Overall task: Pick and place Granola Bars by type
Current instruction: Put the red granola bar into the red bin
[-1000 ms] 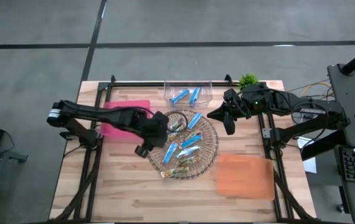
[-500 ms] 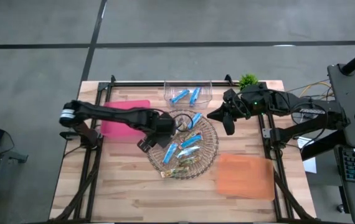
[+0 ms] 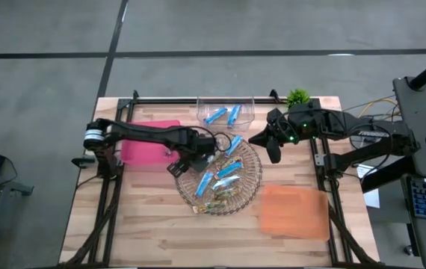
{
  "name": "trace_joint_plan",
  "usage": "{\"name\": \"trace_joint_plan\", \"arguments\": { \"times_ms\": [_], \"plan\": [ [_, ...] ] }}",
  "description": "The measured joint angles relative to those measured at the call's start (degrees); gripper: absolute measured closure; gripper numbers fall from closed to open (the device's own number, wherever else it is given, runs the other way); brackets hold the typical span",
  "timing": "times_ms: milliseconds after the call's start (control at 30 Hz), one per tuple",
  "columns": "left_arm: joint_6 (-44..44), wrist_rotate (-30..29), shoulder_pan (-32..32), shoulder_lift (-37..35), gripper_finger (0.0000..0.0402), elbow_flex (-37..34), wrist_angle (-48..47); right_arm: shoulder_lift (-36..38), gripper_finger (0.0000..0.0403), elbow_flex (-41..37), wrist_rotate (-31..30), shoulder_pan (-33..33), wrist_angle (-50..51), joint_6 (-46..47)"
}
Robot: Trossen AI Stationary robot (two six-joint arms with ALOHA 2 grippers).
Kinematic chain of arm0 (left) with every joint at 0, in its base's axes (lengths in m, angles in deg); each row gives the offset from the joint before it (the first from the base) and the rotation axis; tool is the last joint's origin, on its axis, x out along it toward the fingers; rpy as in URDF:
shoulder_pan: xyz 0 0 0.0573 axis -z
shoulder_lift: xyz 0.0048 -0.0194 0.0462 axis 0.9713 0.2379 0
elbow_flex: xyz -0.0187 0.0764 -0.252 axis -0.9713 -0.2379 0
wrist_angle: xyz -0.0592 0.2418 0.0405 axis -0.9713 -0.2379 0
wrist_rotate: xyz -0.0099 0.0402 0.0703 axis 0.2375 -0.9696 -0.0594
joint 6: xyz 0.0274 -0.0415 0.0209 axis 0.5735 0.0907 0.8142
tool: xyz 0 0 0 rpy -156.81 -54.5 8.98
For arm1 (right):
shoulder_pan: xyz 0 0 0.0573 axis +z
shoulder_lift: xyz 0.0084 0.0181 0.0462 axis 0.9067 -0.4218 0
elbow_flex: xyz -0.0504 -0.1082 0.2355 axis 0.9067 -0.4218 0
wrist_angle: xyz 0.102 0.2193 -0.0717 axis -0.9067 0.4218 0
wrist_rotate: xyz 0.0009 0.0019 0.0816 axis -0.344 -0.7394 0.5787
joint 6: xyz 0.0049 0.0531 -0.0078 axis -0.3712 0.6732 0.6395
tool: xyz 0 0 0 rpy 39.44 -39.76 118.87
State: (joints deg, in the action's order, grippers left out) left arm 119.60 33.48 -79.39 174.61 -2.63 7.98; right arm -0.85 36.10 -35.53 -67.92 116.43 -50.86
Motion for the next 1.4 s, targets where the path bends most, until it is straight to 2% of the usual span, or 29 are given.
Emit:
{"name": "trace_joint_plan", "arguments": {
  "times_ms": [700,1100,1233,1400],
  "plan": [
    [1.24,-0.74,-0.36,1.59,0.0207,-14.66,15.68,0.04,0.0394,-2.74,0.13,0.00,-0.20,0.30],
    [0.68,-3.47,-0.37,1.59,0.0208,-14.82,15.93,0.04,0.0394,-2.74,0.10,0.00,-0.23,0.29],
    [0.65,-3.51,-0.37,1.59,0.0226,-14.82,15.89,0.04,0.0394,-2.74,0.09,0.00,-0.26,0.28],
    [0.62,-3.06,-0.37,1.59,0.0266,-14.82,15.89,0.04,0.0394,-2.74,0.07,0.00,-0.26,0.28]
  ]
}}
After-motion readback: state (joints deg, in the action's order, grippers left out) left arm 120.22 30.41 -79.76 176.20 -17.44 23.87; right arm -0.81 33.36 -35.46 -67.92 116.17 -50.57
